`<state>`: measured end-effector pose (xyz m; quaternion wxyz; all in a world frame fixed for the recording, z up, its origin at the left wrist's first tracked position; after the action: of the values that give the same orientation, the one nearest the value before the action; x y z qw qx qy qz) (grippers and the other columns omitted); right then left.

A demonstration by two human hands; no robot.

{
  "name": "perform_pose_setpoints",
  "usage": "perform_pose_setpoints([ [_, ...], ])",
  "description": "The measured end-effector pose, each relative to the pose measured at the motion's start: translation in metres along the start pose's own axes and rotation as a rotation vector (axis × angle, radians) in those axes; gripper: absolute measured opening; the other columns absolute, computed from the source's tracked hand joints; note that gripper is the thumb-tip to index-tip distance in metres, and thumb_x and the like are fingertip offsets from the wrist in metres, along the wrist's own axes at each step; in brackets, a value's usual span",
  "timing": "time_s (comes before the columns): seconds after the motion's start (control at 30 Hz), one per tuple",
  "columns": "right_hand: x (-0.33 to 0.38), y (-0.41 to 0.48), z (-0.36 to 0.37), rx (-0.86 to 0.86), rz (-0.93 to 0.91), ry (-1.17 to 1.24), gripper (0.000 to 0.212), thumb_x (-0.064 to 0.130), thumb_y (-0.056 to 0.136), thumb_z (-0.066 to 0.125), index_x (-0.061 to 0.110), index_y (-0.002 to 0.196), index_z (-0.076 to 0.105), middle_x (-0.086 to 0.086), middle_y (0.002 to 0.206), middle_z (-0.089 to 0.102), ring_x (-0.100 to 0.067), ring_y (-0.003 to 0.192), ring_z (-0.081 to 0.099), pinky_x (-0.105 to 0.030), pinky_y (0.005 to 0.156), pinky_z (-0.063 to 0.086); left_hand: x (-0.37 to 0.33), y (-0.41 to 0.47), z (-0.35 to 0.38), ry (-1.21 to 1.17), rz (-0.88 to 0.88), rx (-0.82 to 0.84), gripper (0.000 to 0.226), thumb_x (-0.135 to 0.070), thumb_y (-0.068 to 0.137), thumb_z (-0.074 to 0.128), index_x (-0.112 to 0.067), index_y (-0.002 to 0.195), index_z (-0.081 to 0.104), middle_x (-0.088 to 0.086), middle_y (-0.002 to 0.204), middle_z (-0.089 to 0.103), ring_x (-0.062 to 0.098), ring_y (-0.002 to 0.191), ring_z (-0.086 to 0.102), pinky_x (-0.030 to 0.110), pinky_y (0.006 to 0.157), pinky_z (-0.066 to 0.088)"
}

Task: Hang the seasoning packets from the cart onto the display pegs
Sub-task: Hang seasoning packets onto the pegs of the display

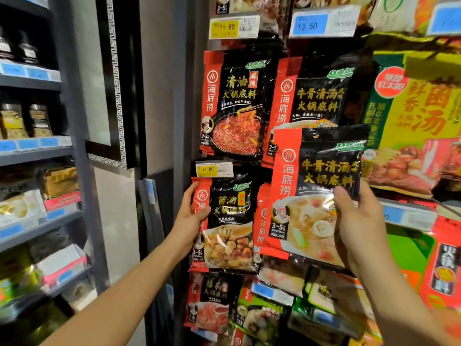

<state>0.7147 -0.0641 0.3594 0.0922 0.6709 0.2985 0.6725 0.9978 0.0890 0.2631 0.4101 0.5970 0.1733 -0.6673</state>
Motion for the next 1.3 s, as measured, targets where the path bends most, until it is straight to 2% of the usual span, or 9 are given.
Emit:
perform_pose_setpoints([
  [0.1,0.003,-0.002,0.0,-0.003,-0.003,0.014,0.043,0.031,0.107,0.052,0.028,0.15,0.048,0.004,0.146,0.058,-0.022,0.135,0.052,-0.05,0.116,0.04,0.001,0.004,0.01,-0.109,-0.028,-0.016,0.07,0.006,0.099,0.053,-0.047,0.145,0.044,0.003,0.13,0.066,0.016,0.109,0.07,0.036,0.086,0.06],
  [0.2,0.003,-0.005,-0.001,0.006,0.012,0.019,0.044,0.032,0.107,0.052,0.029,0.151,0.047,0.005,0.146,0.057,-0.021,0.136,0.052,-0.048,0.114,0.042,0.003,0.007,0.017,-0.162,-0.068,0.002,0.07,0.006,0.1,0.05,-0.049,0.142,0.047,0.003,0.135,0.063,0.022,0.116,0.067,0.047,0.095,0.057],
  [0.33,0.007,-0.007,-0.005,0.004,0.004,0.043,0.03,0.022,0.108,0.05,0.031,0.136,0.058,0.008,0.125,0.068,-0.019,0.118,0.063,-0.036,0.095,0.048,0.001,0.01,0.018,-0.186,-0.079,-0.033,0.07,0.005,0.099,0.046,-0.047,0.145,0.046,0.005,0.131,0.066,0.027,0.114,0.068,0.052,0.097,0.056],
  [0.5,0.007,-0.009,-0.006,-0.028,0.0,0.037,0.033,0.028,0.103,0.052,0.035,0.134,0.06,0.007,0.125,0.07,-0.021,0.119,0.064,-0.056,0.107,0.048,-0.004,0.015,0.023,-0.098,-0.032,-0.066,0.065,-0.006,0.098,0.059,-0.037,0.152,0.04,0.001,0.13,0.066,0.02,0.113,0.069,0.044,0.098,0.056],
  [0.6,0.008,-0.009,-0.006,-0.023,0.0,0.036,0.035,0.026,0.105,0.053,0.032,0.14,0.057,0.007,0.129,0.068,-0.019,0.122,0.062,-0.055,0.109,0.047,-0.004,0.016,0.025,0.031,0.022,-0.083,0.064,-0.024,0.095,0.071,-0.031,0.152,0.042,-0.005,0.131,0.065,0.011,0.117,0.065,0.036,0.105,0.051],
  [0.7,0.007,-0.009,-0.007,-0.018,0.001,0.045,0.036,0.024,0.107,0.052,0.029,0.142,0.056,0.005,0.131,0.068,-0.02,0.123,0.061,-0.054,0.11,0.046,0.0,0.013,0.025,0.118,0.035,-0.051,0.068,-0.025,0.094,0.073,-0.03,0.153,0.041,-0.007,0.131,0.063,0.009,0.117,0.063,0.032,0.105,0.048],
  [0.93,0.007,-0.01,-0.01,-0.021,0.001,0.053,0.038,0.031,0.104,0.053,0.029,0.142,0.055,0.005,0.135,0.066,-0.021,0.127,0.059,-0.054,0.111,0.045,0.007,0.007,0.027,0.119,0.13,-0.087,0.067,-0.019,0.096,0.07,-0.033,0.153,0.04,-0.012,0.13,0.062,-0.005,0.109,0.064,0.015,0.09,0.052],
  [1.1,0.006,-0.009,-0.012,-0.013,0.008,0.06,0.033,0.023,0.107,0.051,0.03,0.138,0.058,0.008,0.126,0.07,-0.019,0.12,0.063,-0.052,0.108,0.048,0.015,-0.004,0.031,0.095,0.224,-0.147,0.069,-0.023,0.097,0.069,-0.037,0.155,0.034,-0.009,0.145,0.054,0.001,0.124,0.057,0.023,0.103,0.046],
  [1.3,0.008,-0.009,-0.01,-0.001,0.018,0.057,0.03,0.021,0.108,0.05,0.027,0.136,0.059,0.006,0.123,0.07,-0.019,0.117,0.065,-0.053,0.106,0.05,0.016,0.008,0.042,0.071,0.195,-0.206,0.073,-0.026,0.098,0.068,-0.036,0.158,0.029,-0.008,0.149,0.051,0.0,0.127,0.054,0.027,0.11,0.043],
])
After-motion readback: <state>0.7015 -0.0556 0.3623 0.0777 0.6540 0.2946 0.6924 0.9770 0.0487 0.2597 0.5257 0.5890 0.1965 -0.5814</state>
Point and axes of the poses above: each hand's wrist, its own y-axis towards the middle knuckle, its own z-axis out of the palm, x = y × z, the point moved 2 cm from there along y, towards the middle knuckle
